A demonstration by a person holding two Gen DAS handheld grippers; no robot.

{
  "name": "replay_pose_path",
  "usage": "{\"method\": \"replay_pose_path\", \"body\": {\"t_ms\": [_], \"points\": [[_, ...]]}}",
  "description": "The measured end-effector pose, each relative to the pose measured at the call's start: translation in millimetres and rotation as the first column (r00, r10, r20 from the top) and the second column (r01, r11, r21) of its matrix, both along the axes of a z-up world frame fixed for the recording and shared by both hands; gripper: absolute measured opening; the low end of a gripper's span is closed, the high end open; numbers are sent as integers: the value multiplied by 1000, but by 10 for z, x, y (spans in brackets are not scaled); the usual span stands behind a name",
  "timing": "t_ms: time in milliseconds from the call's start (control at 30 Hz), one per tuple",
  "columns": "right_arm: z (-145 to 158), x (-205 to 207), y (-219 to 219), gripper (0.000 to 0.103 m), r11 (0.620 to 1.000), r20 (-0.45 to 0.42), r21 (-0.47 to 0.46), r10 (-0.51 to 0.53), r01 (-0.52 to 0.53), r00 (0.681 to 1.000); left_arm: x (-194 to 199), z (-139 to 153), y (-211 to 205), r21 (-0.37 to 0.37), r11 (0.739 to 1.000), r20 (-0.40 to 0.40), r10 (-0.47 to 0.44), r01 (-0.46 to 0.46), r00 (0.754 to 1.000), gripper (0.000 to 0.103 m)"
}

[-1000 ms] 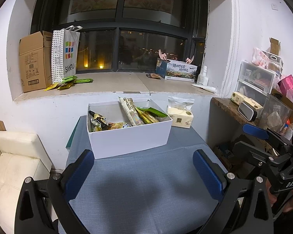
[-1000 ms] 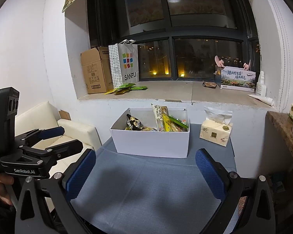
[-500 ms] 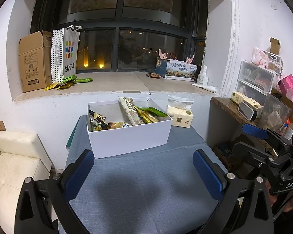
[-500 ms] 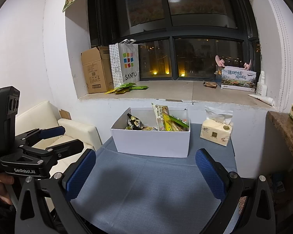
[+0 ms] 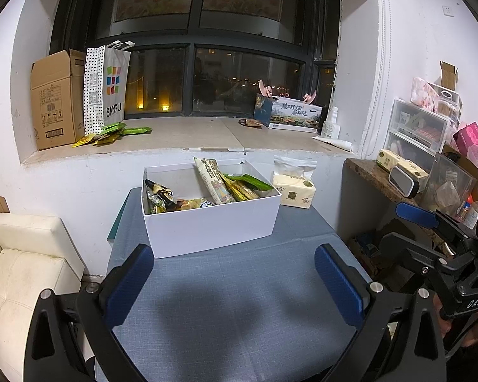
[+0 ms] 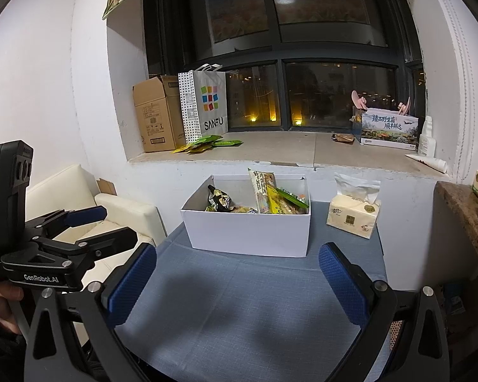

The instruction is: Organize snacks

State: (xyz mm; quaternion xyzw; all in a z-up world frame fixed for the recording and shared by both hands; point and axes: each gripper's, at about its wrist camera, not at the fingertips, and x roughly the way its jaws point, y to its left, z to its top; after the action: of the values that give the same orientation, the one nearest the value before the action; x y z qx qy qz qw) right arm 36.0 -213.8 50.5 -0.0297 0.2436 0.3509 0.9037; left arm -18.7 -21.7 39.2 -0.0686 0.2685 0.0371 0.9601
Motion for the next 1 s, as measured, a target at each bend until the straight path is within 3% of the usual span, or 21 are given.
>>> {"method": "replay_pose_path", "body": {"t_ms": [1000], "points": [[-6,-23,3,103,1000,-2,3,8,-8,1000,-4,15,-4,2,1000,-3,0,0,1000,103]]}}
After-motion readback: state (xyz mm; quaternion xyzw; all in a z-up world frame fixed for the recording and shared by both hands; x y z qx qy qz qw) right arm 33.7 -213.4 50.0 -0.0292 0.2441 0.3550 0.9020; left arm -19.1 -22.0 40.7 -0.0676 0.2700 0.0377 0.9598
